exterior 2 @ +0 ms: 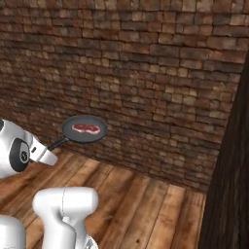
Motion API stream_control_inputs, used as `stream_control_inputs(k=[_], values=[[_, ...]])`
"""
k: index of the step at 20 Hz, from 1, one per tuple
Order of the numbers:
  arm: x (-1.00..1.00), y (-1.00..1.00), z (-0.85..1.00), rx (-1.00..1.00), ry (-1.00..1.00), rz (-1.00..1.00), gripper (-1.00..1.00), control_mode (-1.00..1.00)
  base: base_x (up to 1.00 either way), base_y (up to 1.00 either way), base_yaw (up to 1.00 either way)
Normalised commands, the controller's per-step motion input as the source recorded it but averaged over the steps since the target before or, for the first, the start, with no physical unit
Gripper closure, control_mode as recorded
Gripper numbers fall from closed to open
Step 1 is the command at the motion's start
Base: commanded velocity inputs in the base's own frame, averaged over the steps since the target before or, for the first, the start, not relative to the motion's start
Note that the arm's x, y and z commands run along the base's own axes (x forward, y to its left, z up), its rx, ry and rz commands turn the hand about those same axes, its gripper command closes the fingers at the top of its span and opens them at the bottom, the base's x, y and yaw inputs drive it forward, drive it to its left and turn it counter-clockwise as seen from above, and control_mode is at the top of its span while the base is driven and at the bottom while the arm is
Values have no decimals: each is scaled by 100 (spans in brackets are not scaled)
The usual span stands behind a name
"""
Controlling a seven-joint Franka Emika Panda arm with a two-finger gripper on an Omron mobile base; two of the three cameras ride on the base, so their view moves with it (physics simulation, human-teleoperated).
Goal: Pick up the pan with the steak in it and place it on the dining table. Then place the steak on the plate.
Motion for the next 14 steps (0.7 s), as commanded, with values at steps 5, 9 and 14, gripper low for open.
stream_control_inputs(k=[5, 9, 14], values=[[0, 0, 0, 0, 0, 0, 100, 100, 0, 0, 50], [0, 0, 0, 0, 0, 0, 100, 100, 0, 0, 50], [0, 0, 0, 0, 0, 0, 100, 100, 0, 0, 50]])
